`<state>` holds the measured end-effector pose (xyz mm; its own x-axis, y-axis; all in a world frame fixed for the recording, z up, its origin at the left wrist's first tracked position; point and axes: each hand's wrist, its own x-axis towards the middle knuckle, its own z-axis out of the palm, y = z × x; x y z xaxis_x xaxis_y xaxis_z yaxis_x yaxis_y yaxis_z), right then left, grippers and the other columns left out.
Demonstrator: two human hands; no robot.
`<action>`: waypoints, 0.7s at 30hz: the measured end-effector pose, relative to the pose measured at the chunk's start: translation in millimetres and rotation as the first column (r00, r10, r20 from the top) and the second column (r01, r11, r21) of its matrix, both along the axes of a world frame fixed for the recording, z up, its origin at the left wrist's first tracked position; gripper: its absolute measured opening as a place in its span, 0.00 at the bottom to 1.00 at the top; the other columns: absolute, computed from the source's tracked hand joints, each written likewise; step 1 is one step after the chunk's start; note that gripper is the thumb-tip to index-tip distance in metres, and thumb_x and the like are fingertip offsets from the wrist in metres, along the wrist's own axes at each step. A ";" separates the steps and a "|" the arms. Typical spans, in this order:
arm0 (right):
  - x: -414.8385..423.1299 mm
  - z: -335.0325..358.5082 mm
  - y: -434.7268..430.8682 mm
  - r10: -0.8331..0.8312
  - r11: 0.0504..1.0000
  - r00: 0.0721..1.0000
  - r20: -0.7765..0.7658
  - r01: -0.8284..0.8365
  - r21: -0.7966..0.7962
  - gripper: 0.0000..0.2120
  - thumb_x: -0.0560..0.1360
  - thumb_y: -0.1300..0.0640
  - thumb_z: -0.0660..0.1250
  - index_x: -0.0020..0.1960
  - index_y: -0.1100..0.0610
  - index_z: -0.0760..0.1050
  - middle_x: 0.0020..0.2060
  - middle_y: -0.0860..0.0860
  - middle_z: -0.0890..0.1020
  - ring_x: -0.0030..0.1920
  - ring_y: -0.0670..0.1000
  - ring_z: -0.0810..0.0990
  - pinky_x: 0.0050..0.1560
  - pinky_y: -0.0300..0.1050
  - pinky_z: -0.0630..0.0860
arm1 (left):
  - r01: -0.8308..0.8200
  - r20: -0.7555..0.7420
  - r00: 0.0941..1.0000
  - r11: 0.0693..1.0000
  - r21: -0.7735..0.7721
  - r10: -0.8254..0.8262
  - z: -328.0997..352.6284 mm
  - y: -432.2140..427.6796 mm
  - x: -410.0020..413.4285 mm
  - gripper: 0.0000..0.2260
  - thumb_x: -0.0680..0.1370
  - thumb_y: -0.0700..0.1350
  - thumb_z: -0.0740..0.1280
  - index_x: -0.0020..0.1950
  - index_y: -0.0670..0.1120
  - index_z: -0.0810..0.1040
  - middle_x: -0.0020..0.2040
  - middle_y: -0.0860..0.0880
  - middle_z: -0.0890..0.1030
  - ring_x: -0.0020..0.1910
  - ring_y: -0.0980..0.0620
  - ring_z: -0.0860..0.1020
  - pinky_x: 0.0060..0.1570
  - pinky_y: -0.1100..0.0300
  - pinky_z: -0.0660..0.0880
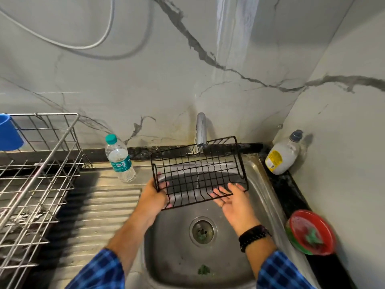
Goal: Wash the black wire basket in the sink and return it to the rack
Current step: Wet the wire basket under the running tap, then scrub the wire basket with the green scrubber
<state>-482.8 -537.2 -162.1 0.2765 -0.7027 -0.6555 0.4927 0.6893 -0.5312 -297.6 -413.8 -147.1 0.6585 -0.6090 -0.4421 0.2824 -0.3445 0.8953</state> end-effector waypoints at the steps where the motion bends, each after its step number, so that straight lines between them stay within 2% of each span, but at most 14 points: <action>1: -1.7 -4.0 -2.0 -0.007 1.000 1.000 -0.020 0.008 0.021 0.20 0.82 0.67 0.61 0.71 0.56 0.65 0.65 0.68 0.71 0.61 0.66 0.76 0.45 0.60 0.80 | 0.033 0.040 0.999 0.999 -0.008 -0.032 2.1 -1.6 0.7 0.27 0.82 0.30 0.57 0.73 0.57 0.67 0.63 0.48 0.79 0.41 0.51 0.78 0.43 0.50 0.82; 4: -7.4 -10.0 -0.1 0.007 1.000 0.993 -0.117 -0.005 0.010 0.13 0.82 0.67 0.60 0.65 0.58 0.69 0.68 0.67 0.71 0.53 0.64 0.80 0.38 0.55 0.80 | 0.114 0.160 0.981 0.993 -0.027 -0.108 6.1 -4.4 1.1 0.19 0.84 0.38 0.59 0.62 0.64 0.71 0.58 0.48 0.81 0.37 0.54 0.77 0.42 0.50 0.82; 6: -13.8 -8.1 6.7 0.037 0.999 0.984 -0.175 -0.035 0.014 0.08 0.82 0.66 0.61 0.60 0.59 0.70 0.69 0.66 0.72 0.51 0.61 0.80 0.42 0.53 0.79 | 0.126 0.163 0.979 0.992 -0.010 -0.123 4.7 -3.1 0.8 0.18 0.84 0.39 0.59 0.64 0.62 0.70 0.54 0.49 0.81 0.35 0.54 0.77 0.44 0.46 0.84; 8: -31.2 -0.7 22.9 0.125 0.991 0.966 -0.226 -0.130 -0.007 0.05 0.82 0.62 0.64 0.57 0.60 0.72 0.68 0.64 0.73 0.57 0.60 0.79 0.49 0.53 0.79 | 0.109 0.066 0.992 0.994 0.020 -0.110 3.5 4.9 -1.1 0.19 0.83 0.34 0.57 0.64 0.57 0.71 0.52 0.47 0.82 0.37 0.50 0.80 0.44 0.46 0.82; 11: -74.6 18.0 51.4 0.341 0.901 0.871 -0.353 -0.409 -0.141 0.13 0.80 0.50 0.67 0.62 0.53 0.72 0.63 0.53 0.75 0.62 0.60 0.79 0.54 0.51 0.81 | 0.120 -0.170 0.980 0.988 0.100 -0.102 7.6 25.8 -1.1 0.22 0.80 0.28 0.58 0.62 0.54 0.71 0.56 0.44 0.82 0.47 0.38 0.83 0.41 0.45 0.82; 12: -89.6 24.2 56.8 0.365 0.861 0.808 -0.463 -0.482 -0.161 0.15 0.80 0.47 0.66 0.63 0.52 0.72 0.60 0.52 0.77 0.59 0.59 0.81 0.52 0.50 0.82 | 0.142 -0.230 0.967 0.981 0.131 -0.110 8.7 33.4 -0.3 0.23 0.79 0.27 0.59 0.62 0.54 0.70 0.58 0.42 0.81 0.53 0.35 0.82 0.42 0.42 0.82; 13: -103.3 30.3 59.3 0.311 0.835 0.740 -0.596 -0.513 -0.202 0.14 0.81 0.46 0.65 0.63 0.52 0.73 0.57 0.52 0.79 0.54 0.57 0.83 0.49 0.48 0.82 | 0.148 -0.282 0.954 0.980 0.132 -0.106 7.7 39.6 0.8 0.23 0.79 0.27 0.59 0.62 0.54 0.70 0.61 0.41 0.79 0.58 0.33 0.80 0.42 0.39 0.82; 14: -119.2 32.8 55.1 0.169 0.816 0.664 -0.729 -0.509 -0.275 0.13 0.82 0.48 0.64 0.61 0.54 0.75 0.52 0.52 0.81 0.49 0.55 0.84 0.46 0.45 0.80 | 0.143 -0.319 0.943 0.982 0.125 -0.097 6.8 43.6 1.8 0.23 0.79 0.27 0.59 0.62 0.54 0.70 0.63 0.40 0.78 0.60 0.33 0.78 0.41 0.38 0.81; 15: -134.0 34.2 47.1 -0.023 0.789 0.530 -0.848 -0.511 -0.341 0.10 0.82 0.51 0.65 0.58 0.57 0.78 0.47 0.53 0.82 0.45 0.55 0.83 0.44 0.42 0.76 | 0.131 -0.344 0.935 0.985 0.116 -0.084 5.9 44.5 2.2 0.24 0.79 0.26 0.59 0.63 0.54 0.70 0.64 0.39 0.78 0.61 0.33 0.78 0.41 0.38 0.81; 16: -145.7 36.1 37.6 -0.206 0.760 0.342 -0.917 -0.534 -0.370 0.09 0.81 0.54 0.64 0.53 0.57 0.80 0.42 0.54 0.83 0.43 0.57 0.82 0.43 0.42 0.71 | 0.116 -0.343 0.937 0.987 0.113 -0.071 6.2 45.1 1.9 0.25 0.79 0.26 0.59 0.65 0.53 0.69 0.64 0.39 0.78 0.61 0.33 0.78 0.41 0.38 0.81; 17: -155.6 38.1 26.6 -0.329 0.732 0.171 -0.929 -0.575 -0.365 0.10 0.79 0.54 0.64 0.47 0.57 0.82 0.40 0.56 0.83 0.42 0.60 0.82 0.42 0.43 0.70 | 0.107 -0.336 0.940 0.988 0.109 -0.065 6.1 43.6 1.7 0.26 0.79 0.26 0.58 0.67 0.53 0.68 0.65 0.40 0.78 0.61 0.33 0.78 0.42 0.38 0.81; 18: -165.8 33.8 14.1 -0.378 0.716 0.052 -0.925 -0.617 -0.327 0.11 0.78 0.55 0.63 0.43 0.57 0.82 0.39 0.58 0.84 0.42 0.62 0.82 0.43 0.47 0.72 | 0.111 -0.317 0.946 0.988 0.112 -0.070 7.1 42.5 0.2 0.27 0.79 0.26 0.58 0.68 0.54 0.68 0.65 0.41 0.78 0.62 0.33 0.77 0.42 0.38 0.81; 19: -172.3 31.5 4.9 -0.367 0.709 -0.009 -0.930 -0.650 -0.274 0.10 0.77 0.56 0.64 0.43 0.58 0.82 0.40 0.61 0.84 0.43 0.64 0.82 0.45 0.51 0.75 | 0.119 -0.301 0.950 0.987 0.109 -0.082 8.5 41.7 -2.3 0.27 0.79 0.26 0.57 0.68 0.54 0.67 0.65 0.42 0.78 0.61 0.32 0.77 0.42 0.39 0.81; 21: -182.2 25.9 -9.6 -0.235 0.692 -0.123 -0.964 -0.718 -0.077 0.09 0.77 0.57 0.68 0.47 0.61 0.83 0.45 0.65 0.84 0.47 0.66 0.82 0.49 0.53 0.77 | 0.117 -0.270 0.959 0.987 0.108 -0.085 10.8 39.9 -5.7 0.26 0.79 0.27 0.57 0.67 0.55 0.67 0.66 0.42 0.77 0.60 0.30 0.78 0.45 0.38 0.81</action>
